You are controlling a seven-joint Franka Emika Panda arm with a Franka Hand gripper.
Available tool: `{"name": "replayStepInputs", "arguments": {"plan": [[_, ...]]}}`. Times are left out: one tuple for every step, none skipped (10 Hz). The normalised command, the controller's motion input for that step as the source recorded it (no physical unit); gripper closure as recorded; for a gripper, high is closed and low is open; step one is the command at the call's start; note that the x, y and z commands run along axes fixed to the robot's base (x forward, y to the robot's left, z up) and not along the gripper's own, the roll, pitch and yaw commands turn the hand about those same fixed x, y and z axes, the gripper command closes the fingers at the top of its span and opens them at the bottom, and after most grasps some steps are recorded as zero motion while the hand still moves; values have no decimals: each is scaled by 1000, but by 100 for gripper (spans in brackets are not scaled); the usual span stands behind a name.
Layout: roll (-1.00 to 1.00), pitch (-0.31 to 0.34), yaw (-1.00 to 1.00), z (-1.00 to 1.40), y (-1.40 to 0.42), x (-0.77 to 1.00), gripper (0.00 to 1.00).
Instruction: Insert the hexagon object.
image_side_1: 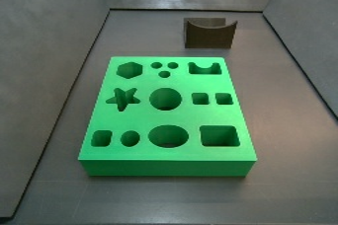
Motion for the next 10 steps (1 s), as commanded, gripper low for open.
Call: {"name": "replayStepInputs", "arguments": {"plan": [[-126,66,-734,-880,260,-369,100],[-74,27,-526,-1000,289,-340,100],[-100,0,-400,-1000,314,-349,100],[-133,0,-406,-966,277,-389,100],[-154,0,-420,-926,251,-403,100],[-196,0,-374,-840,171,-357,100],[-233,0,-269,-740,77,-246,100],[-304,0,-191,-543,0,-140,100],[-346,0,-194,-420,-6,-140,100],[-349,0,-189,-417,0,-120,100]]}}
